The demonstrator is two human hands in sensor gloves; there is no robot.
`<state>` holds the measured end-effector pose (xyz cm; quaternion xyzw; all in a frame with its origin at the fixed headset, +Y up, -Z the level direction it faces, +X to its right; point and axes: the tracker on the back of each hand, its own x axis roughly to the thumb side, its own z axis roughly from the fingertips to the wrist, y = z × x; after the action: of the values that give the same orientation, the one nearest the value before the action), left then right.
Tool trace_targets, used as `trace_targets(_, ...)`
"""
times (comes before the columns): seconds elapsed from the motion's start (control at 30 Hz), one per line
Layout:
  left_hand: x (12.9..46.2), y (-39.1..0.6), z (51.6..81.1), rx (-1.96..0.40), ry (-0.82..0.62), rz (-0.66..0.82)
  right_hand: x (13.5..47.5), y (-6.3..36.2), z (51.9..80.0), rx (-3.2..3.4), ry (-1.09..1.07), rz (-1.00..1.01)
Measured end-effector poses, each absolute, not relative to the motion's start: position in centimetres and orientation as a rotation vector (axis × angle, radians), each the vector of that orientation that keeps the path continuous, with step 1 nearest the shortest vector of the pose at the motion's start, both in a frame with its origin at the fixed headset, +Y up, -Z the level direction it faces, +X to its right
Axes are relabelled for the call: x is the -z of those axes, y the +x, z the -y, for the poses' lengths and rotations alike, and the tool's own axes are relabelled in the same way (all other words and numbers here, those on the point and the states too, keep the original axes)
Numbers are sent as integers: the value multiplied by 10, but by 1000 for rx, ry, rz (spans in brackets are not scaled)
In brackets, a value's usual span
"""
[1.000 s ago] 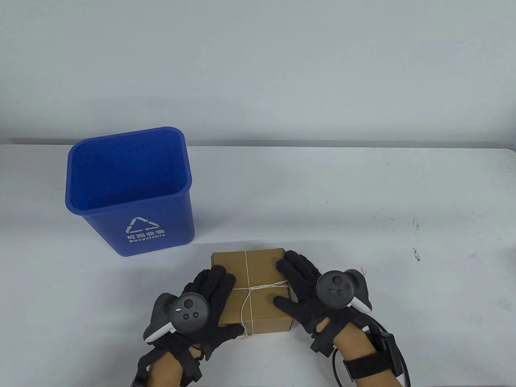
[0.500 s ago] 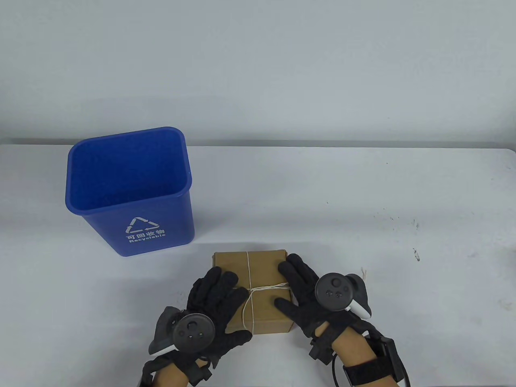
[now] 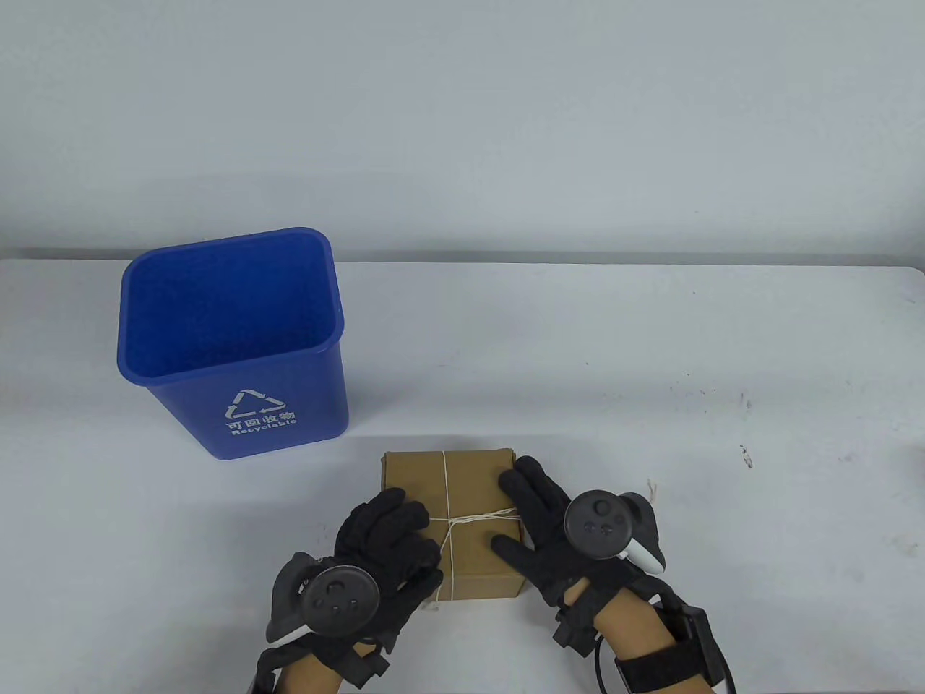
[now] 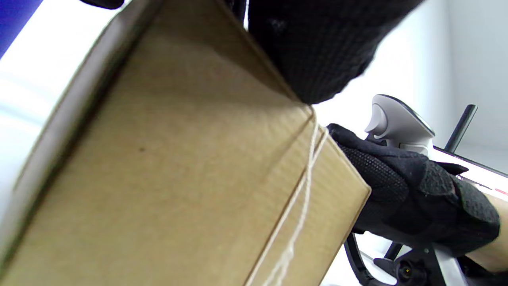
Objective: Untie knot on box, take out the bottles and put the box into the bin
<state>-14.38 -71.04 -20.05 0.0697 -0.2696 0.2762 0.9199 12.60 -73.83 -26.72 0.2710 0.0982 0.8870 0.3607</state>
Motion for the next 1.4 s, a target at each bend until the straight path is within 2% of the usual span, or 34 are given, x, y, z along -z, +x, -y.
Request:
trace_targets(0.4,202,-155,709,-570,214,418,266,126,738,-2280,688,-260)
trace_targets(0.57,204,-158,713,-646,191,422,266,126,739,-2283,683,-263)
trace_targets(0.67,204,-155,716,-590,178,394,266,126,739,-2283,680,-266)
trace_targets(0.8,202,-151,712,-530,202,341,266,126,740,-2280,659,-290)
trace_targets(1.03,203,-164,708,-595,221,217,266,127,741,-2268,646,-308)
trace_targets(1.23,203,-183,713,-649,140,26,265,127,741,-2272,643,-308)
trace_targets(1.33,204,-188,717,-691,75,1,265,126,741,-2273,643,-310)
trace_targets(1.4,205,-185,717,-731,73,45,265,126,741,-2275,644,-311)
